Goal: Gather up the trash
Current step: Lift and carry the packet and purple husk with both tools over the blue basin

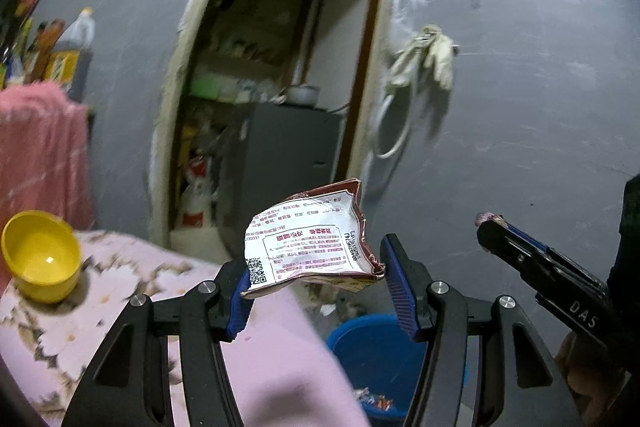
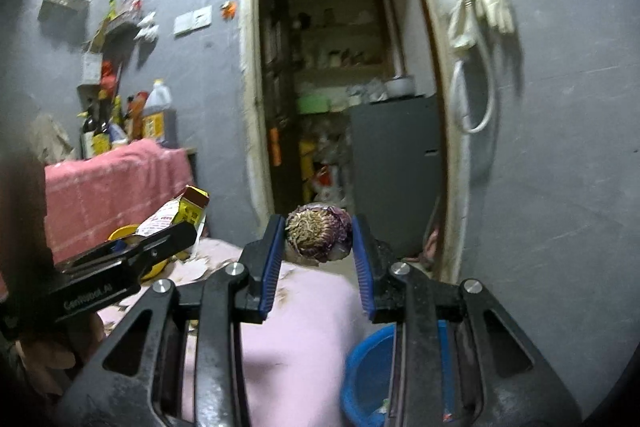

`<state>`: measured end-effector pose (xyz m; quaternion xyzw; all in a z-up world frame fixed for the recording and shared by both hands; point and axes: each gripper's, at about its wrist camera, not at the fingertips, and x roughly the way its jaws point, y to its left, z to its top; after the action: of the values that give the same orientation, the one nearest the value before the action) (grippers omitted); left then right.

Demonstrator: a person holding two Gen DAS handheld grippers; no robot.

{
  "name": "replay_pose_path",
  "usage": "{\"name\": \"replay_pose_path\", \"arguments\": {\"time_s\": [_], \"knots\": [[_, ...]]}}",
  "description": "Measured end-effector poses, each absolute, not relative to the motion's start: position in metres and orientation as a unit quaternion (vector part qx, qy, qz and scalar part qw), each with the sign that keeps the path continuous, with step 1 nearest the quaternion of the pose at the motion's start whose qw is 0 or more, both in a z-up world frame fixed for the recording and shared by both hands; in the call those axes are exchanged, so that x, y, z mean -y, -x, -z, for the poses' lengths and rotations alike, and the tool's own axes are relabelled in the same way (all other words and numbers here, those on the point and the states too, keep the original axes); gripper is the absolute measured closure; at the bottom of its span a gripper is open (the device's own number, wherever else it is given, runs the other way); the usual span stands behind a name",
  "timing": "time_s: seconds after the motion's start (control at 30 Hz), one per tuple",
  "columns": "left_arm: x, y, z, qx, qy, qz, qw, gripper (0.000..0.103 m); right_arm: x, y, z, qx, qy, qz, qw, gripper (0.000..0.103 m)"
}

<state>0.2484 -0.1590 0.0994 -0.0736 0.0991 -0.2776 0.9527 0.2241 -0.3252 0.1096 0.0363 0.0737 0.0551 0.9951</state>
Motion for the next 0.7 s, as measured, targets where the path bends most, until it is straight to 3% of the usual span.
{"name": "replay_pose_path", "arguments": {"time_s": [0.3, 0.7], "knots": [[0.217, -0.259, -0.097, -0.107, 0.046, 0.315, 0.942, 0.05, 0.381, -0.215, -0.101, -0.079, -0.051, 0.002, 0.996, 0.042], [0.273, -0.29, -0.051, -0.205, 0.003, 0.321, 0.925, 0.05, 0.431, -0.236, -0.052, -0.153, -0.095, 0.037, 0.983, 0.042]]}}
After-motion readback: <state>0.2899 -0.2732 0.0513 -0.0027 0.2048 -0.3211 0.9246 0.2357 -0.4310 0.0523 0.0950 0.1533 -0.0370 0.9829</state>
